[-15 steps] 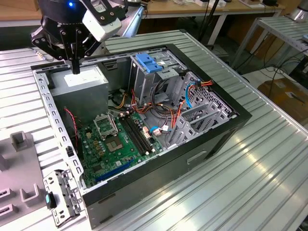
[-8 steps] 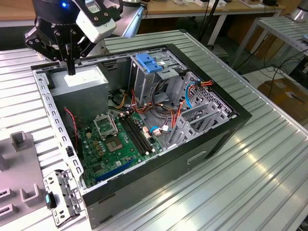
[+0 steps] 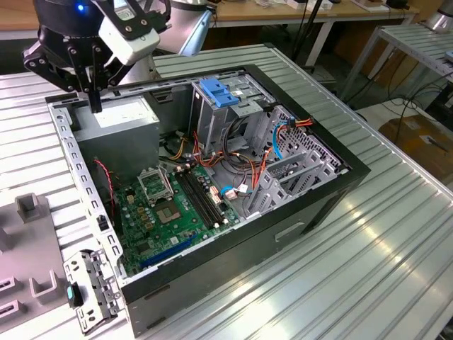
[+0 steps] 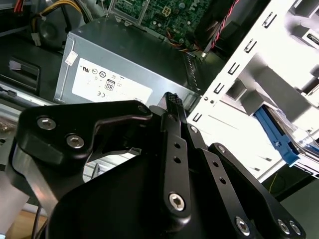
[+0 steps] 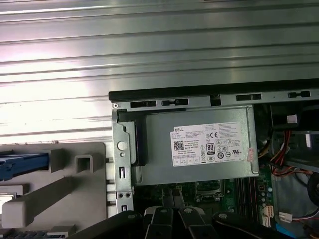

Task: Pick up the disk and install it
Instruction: 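Reach for the disk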

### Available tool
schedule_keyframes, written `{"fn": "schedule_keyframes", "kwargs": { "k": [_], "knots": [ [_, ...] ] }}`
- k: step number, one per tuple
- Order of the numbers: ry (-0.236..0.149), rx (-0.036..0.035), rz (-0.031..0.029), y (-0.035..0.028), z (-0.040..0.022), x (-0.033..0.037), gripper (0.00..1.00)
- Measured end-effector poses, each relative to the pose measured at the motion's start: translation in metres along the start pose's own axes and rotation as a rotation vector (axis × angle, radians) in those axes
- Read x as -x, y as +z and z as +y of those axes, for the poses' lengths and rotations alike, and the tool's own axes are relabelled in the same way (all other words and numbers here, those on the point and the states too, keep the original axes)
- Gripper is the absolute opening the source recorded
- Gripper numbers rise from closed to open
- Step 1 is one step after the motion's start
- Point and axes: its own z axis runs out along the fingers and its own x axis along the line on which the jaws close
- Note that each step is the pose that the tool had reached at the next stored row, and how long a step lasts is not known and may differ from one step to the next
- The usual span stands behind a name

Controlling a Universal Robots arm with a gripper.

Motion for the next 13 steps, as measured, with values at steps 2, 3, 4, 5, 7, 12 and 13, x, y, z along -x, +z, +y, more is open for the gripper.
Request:
{"fn": "schedule_keyframes", "kwargs": {
  "k": [2,3,4,5,7,12,13],
  "knots": [
    [0.0,-0.0001,0.0008,0.0001,-0.0002,-0.0028,0.11],
    [0.0,-0.0001,0.0012,0.0001,-0.0003,-0.0041,0.11],
    [0.0,-0.0001,0.0018,0.0002,-0.0004,-0.0059,0.11],
    [0.0,-0.0002,0.0022,0.0003,-0.0005,-0.0068,0.11],
    [0.0,-0.0003,0.0037,0.0004,-0.0008,-0.0103,0.11],
    [0.0,-0.0005,0.0054,0.0006,-0.0013,-0.0173,0.11],
    [0.0,-0.0004,0.0056,0.0007,-0.0014,-0.0188,0.11]
  ]
}}
